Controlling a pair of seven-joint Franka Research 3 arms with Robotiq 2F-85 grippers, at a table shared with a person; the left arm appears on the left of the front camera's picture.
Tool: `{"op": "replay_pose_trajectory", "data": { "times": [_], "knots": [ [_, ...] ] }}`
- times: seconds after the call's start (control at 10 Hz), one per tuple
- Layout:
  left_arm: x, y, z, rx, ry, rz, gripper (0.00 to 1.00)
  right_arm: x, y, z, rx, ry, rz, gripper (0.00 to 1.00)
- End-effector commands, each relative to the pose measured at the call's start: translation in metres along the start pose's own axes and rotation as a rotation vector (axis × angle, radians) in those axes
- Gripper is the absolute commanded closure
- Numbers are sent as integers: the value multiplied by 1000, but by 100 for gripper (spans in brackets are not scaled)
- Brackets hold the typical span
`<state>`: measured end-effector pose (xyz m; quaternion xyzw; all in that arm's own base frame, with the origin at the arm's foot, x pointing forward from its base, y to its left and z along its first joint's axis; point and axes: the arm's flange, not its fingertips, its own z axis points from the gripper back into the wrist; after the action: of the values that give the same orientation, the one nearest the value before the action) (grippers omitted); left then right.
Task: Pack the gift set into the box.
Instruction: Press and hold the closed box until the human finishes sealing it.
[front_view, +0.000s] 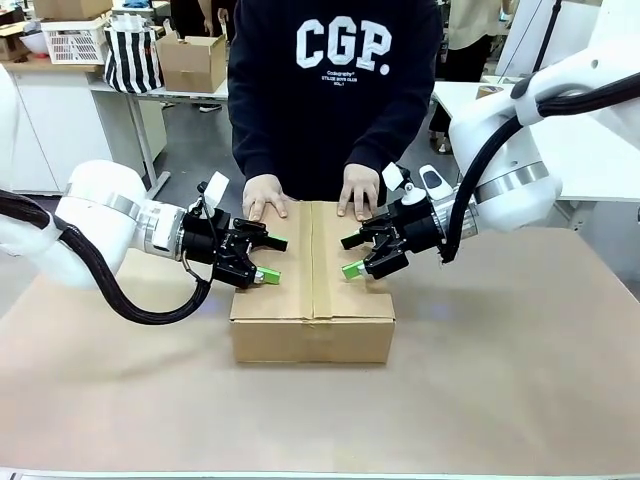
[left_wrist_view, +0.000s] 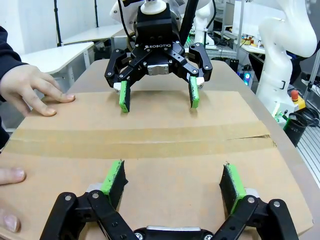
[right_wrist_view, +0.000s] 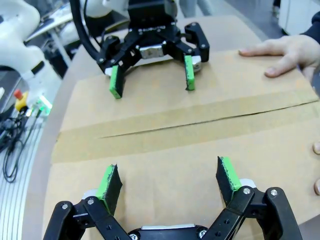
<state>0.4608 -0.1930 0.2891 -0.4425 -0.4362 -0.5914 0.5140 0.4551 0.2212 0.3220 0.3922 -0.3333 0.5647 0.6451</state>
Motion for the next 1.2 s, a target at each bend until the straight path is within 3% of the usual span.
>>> {"op": "replay_pose_trajectory", "data": {
  "times": [0.0,1.1],
  "knots": [
    [-1,0,0,10,0,-20,0,-3,0,2,11,5,-2,0],
    [-1,0,0,10,0,-20,0,-3,0,2,11,5,-2,0]
  ]
}}
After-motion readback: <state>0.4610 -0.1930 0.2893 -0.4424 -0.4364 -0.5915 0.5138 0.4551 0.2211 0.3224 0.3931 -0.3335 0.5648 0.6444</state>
